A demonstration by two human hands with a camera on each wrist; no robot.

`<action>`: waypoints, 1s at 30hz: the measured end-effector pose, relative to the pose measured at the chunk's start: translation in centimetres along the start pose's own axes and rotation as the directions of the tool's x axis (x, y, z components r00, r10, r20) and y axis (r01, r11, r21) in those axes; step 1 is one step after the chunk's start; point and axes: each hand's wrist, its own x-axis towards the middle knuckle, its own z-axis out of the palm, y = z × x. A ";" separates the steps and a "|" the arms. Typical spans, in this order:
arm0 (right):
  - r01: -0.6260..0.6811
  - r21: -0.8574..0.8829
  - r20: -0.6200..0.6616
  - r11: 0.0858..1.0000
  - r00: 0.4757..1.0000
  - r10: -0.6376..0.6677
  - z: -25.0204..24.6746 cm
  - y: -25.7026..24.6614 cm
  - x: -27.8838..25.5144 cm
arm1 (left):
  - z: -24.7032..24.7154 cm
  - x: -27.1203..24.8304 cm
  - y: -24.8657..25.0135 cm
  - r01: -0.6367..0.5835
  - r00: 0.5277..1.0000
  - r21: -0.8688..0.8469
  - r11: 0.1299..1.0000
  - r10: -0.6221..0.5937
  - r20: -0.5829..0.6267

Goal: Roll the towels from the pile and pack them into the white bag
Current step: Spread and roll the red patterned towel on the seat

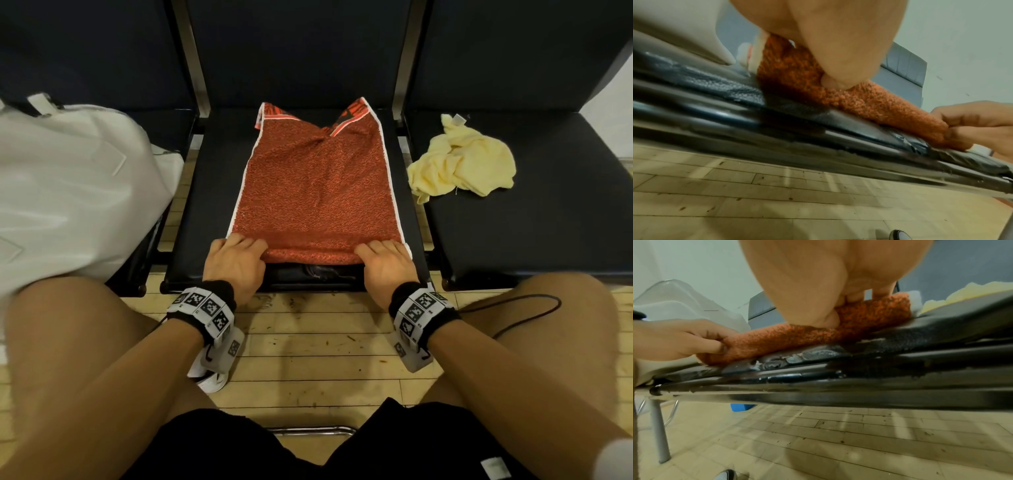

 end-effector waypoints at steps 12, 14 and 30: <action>0.050 0.087 -0.182 0.995 0.983 -0.033 -0.3 1.2 0.8 | -0.2 -0.2 -0.4 0.032 0.991 -0.018 0.999 -0.034 -0.131; 0.125 0.081 -0.212 0.989 0.972 -0.105 -0.3 1.0 0.7 | -0.2 -0.2 0.0 -0.041 0.983 -0.045 0.998 0.033 -0.179; 0.056 0.027 0.070 0.998 0.996 -0.058 -1.1 0.6 0.1 | -1.0 -0.8 0.8 -0.002 0.998 -0.085 0.996 0.008 0.067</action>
